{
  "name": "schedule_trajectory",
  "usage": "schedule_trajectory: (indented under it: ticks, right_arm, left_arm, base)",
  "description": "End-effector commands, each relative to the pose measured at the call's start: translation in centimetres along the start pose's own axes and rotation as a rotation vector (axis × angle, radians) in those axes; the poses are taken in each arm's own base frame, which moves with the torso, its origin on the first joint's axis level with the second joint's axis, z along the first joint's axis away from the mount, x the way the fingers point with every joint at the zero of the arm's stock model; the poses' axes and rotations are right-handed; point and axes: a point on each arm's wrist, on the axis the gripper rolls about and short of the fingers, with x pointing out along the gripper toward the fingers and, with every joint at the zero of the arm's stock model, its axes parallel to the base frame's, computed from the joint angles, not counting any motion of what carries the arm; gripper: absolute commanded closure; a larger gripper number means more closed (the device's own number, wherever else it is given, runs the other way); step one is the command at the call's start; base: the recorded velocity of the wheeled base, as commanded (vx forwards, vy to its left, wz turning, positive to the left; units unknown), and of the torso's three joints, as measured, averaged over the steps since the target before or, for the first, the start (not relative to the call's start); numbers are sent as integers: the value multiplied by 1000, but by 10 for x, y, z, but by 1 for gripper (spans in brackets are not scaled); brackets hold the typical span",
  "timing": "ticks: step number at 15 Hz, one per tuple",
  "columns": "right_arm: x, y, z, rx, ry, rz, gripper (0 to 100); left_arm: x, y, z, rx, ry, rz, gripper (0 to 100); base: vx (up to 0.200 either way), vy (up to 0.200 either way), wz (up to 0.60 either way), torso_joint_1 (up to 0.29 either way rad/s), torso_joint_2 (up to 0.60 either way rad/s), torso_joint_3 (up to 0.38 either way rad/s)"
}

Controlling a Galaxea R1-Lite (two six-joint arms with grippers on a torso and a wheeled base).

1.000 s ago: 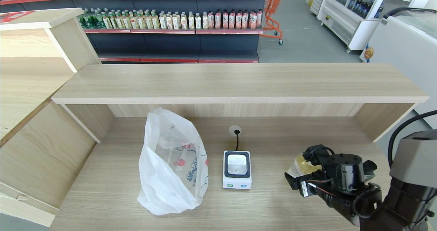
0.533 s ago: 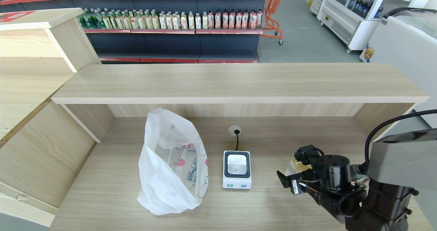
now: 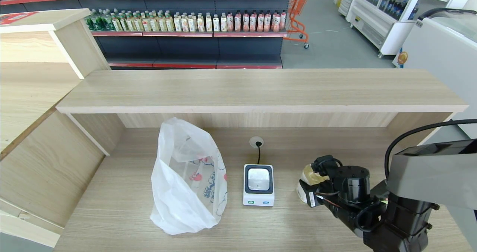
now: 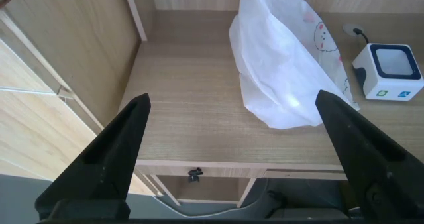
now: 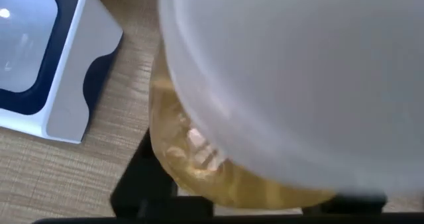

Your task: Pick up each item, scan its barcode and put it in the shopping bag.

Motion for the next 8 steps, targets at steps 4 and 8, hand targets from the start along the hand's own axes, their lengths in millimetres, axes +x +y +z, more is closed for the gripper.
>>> schedule_trajectory:
  ticks: [4, 8]
  right_arm:
    - [3, -2, -1, -54, 7, -10, 100]
    - [1, -8, -2, -30, 13, -22, 100]
  left_arm:
    - [0, 0, 0, 0, 0, 0, 0]
    - [0, 0, 0, 0, 0, 0, 0]
  base:
    - [0, 0, 0, 0, 0, 0]
    - [0, 0, 0, 0, 0, 0]
